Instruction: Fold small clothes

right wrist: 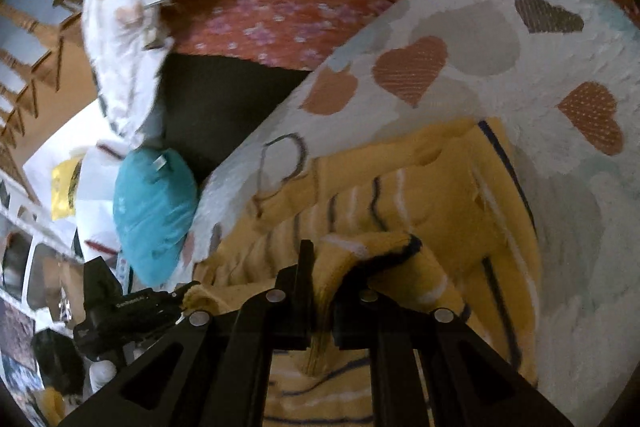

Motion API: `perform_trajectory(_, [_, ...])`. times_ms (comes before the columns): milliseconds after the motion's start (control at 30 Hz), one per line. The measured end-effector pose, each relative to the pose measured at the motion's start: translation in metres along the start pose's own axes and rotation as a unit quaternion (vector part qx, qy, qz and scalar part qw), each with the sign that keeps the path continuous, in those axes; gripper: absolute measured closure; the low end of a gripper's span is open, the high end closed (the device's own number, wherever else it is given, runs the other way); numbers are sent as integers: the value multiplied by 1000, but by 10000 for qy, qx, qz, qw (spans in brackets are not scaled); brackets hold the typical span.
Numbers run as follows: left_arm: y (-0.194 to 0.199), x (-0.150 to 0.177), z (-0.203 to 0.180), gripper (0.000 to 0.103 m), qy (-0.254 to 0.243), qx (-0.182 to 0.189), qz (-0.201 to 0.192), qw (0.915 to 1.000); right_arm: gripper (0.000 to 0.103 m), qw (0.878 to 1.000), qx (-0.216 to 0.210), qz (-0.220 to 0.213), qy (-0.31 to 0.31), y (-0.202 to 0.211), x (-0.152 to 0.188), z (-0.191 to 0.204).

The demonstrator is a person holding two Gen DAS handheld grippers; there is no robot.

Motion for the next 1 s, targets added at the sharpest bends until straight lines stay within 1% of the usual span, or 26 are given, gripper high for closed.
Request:
perform_trajectory(67, [-9, -6, -4, 93, -51, -33, -1, 10000, 96, 9999, 38, 14, -130, -12, -5, -12])
perform_trajectory(100, [-13, -9, -7, 92, -68, -22, 2, 10000, 94, 9998, 17, 31, -216, -17, -8, -17])
perform_trajectory(167, [-18, -14, -10, 92, -59, 46, 42, 10000, 94, 9987, -118, 51, -491, -24, -15, -27])
perform_trajectory(200, [-19, -16, -10, 92, -28, 87, 52, 9999, 92, 9977, -206, 40, -637, -25, -17, -31])
perform_trajectory(233, [-20, -18, -10, 92, 16, 133, 65, 9999, 88, 9961, -342, 21, -818, -25, -21, -35])
perform_trajectory(267, [-20, -20, -10, 89, 78, 190, 92, 9997, 85, 9936, -469, -6, -1028, -25, -25, -40])
perform_trajectory(300, [-20, -22, -8, 86, 186, 266, 112, 9994, 77, 9912, -571, -31, -1193, -24, -28, -44])
perform_trajectory(333, [-19, -24, -7, 84, 286, 322, 109, 9990, 74, 9879, -693, -86, -1385, -22, -32, -49])
perform_trajectory(400, [-13, -33, 0, 78, 443, 321, 3, 9985, 71, 9801, -869, -232, -1772, -16, -40, -59])
perform_trajectory(433, [-11, -37, 2, 75, 485, 296, -50, 9984, 70, 9782, -900, -235, -1855, -15, -42, -61])
perform_trajectory(500, [-1, -46, 11, 68, 633, 253, -190, 9975, 68, 9788, -849, -262, -1844, -11, -43, -62])
perform_trajectory(567, [9, -52, 20, 65, 685, 112, -305, 9971, 56, 9815, -795, -311, -1712, -7, -43, -55])
perform_trajectory(600, [15, -53, 25, 64, 627, 0, -360, 9974, 41, 9829, -786, -346, -1632, -4, -43, -50])
perform_trajectory(633, [21, -53, 28, 64, 538, -99, -402, 9977, 29, 9838, -769, -433, -1560, 0, -45, -46])
perform_trajectory(700, [35, -47, 38, 60, 276, -389, -518, 9975, 19, 9847, -726, -666, -1437, 11, -52, -41])
perform_trajectory(733, [40, -42, 41, 59, 184, -477, -561, 9971, 19, 9845, -736, -760, -1400, 17, -56, -39])
perform_trajectory(800, [48, -32, 47, 51, 35, -593, -626, 9963, 19, 9842, -741, -802, -1394, 27, -60, -37])
perform_trajectory(867, [52, -22, 49, 51, -204, -712, -679, 9949, 19, 9872, -703, -697, -1252, 31, -57, -35])
perform_trajectory(900, [52, -16, 46, 51, -481, -830, -707, 9929, 24, 9900, -652, -598, -1100, 30, -54, -32])
perform_trajectory(933, [51, -11, 41, 51, -744, -911, -715, 9905, 31, 9933, -591, -447, -884, 27, -47, -27])
perform_trajectory(967, [50, -5, 32, 51, -1014, -907, -709, 9882, 33, 9962, -516, -271, -641, 22, -39, -21])
perform_trajectory(1000, [47, 2, 17, 51, -1299, -803, -668, 9860, 36, 9978, -472, -138, -452, 17, -32, -16])
Point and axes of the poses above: each gripper's, at about its wrist camera, not at the fingertips, and y roughly against the way its jaws point, z to its left, x to its underside, the point moved 10 cm from there along -y, roughly the way its jaws point, and after that the axes turned 4 degrees about -z, right-handed, at the moved point
